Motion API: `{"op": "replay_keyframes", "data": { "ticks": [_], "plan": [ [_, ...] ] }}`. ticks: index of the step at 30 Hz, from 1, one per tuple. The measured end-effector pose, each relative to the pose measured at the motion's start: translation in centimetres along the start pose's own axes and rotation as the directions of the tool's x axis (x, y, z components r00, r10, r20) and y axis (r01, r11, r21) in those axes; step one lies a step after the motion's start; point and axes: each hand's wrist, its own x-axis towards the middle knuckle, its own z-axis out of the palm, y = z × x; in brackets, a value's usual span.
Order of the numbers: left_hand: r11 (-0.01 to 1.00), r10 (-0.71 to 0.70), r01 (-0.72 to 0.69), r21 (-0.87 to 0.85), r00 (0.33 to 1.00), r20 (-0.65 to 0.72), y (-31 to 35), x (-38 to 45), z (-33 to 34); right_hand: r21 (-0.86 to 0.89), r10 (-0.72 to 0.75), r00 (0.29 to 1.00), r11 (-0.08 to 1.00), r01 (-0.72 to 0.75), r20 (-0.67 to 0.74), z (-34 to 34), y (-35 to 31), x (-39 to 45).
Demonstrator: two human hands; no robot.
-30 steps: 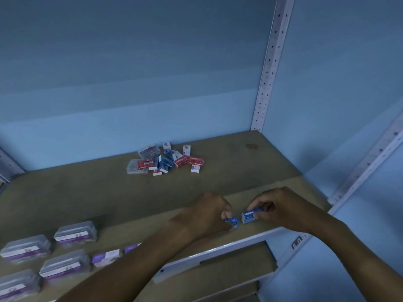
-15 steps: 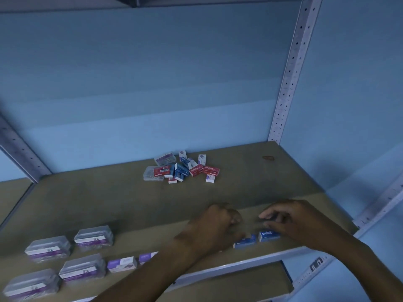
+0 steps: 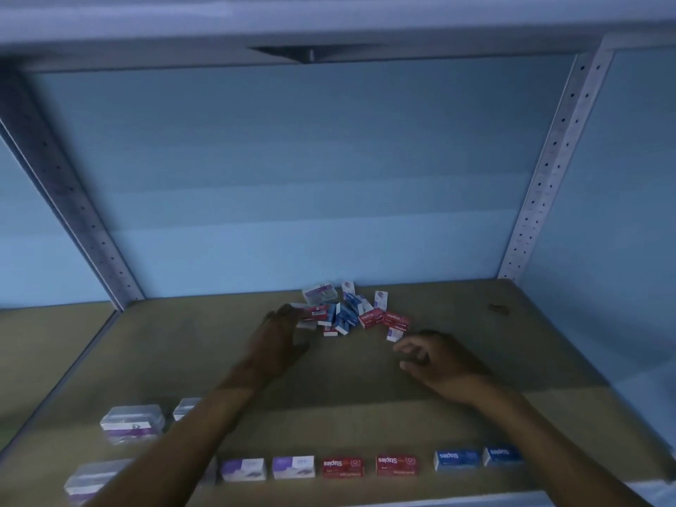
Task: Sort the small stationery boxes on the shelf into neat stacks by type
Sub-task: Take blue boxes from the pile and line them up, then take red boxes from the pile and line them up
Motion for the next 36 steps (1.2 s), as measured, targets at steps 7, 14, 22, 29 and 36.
{"op": "replay_keyframes", "data": {
  "ticks": [7, 14, 22, 29, 36],
  "plan": [
    [0.998, 0.000, 0.000, 0.065, 1.000, -0.002, -0.4, 2.6, 1.4, -0.144, -0.002, 0.972, 0.989, -0.033, -0.235, 0.8, 0.3, 4.3],
    [0.978, -0.046, 0.059, 0.201, 0.997, -0.066, 0.4, 3.0, 2.5, -0.049, -0.003, 0.944, 0.999, -0.013, -0.329, 1.8, 0.1, 4.5],
    [1.000, -0.002, 0.001, -0.006, 0.987, -0.161, 0.8, 0.6, 1.1, 0.068, 0.032, 0.974, 0.998, -0.018, -0.225, 0.6, -0.5, 1.5],
    [0.989, 0.074, -0.075, -0.128, 0.997, -0.008, 2.1, -3.0, -0.1, 0.182, 0.079, 0.993, 0.981, -0.062, -0.085, -0.2, -1.3, -2.5],
    [0.974, 0.211, -0.196, -0.115, 0.967, 0.142, 4.0, -6.5, 0.1, 0.207, 0.039, 0.998, 0.978, -0.029, -0.046, 0.7, -2.2, -4.4]
  ]
}}
